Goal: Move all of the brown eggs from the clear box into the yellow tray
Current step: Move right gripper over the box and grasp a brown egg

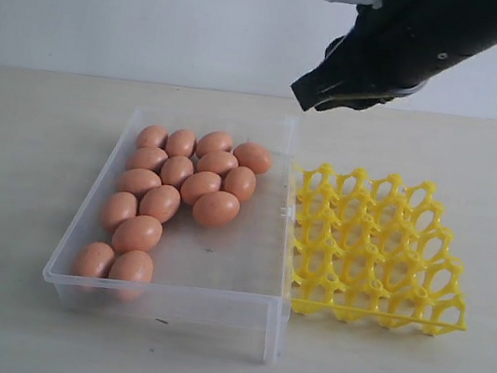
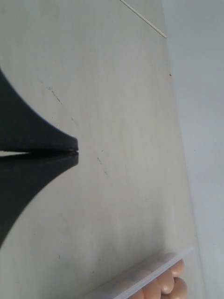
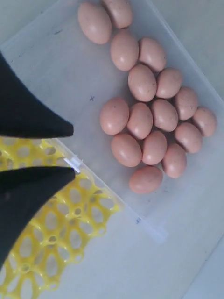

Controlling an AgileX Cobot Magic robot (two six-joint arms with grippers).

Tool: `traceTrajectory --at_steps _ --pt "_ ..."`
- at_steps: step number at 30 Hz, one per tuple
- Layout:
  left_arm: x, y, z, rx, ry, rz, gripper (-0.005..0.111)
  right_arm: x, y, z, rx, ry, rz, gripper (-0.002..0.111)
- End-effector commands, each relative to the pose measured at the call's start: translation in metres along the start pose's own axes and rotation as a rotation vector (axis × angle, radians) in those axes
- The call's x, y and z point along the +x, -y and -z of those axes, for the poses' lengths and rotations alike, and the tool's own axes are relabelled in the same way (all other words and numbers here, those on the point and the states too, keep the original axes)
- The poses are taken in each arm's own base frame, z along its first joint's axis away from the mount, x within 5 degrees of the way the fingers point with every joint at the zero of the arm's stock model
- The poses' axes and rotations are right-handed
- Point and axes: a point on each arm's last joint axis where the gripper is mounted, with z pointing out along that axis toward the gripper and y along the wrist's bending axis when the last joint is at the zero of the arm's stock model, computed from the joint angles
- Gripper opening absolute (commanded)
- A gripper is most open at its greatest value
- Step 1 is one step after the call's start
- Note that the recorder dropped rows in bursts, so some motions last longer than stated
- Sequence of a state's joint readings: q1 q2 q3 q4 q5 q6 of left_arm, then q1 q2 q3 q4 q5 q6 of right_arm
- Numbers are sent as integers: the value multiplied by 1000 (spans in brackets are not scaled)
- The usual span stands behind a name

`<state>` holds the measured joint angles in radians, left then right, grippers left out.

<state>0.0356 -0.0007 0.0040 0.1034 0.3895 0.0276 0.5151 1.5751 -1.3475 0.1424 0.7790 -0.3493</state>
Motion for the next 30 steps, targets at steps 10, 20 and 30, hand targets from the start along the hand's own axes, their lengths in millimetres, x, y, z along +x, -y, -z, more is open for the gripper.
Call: traceTrajectory --at_steps 10,20,30 --pt "-2 0 0 6 13 6 0 -19 -14 -102 -198 -428 83 14" --pt "-2 0 0 6 13 6 0 -16 -120 -150 -255 -443 207 46" --pt "-2 0 0 6 13 6 0 -40 -129 -178 -241 -419 -127 46"
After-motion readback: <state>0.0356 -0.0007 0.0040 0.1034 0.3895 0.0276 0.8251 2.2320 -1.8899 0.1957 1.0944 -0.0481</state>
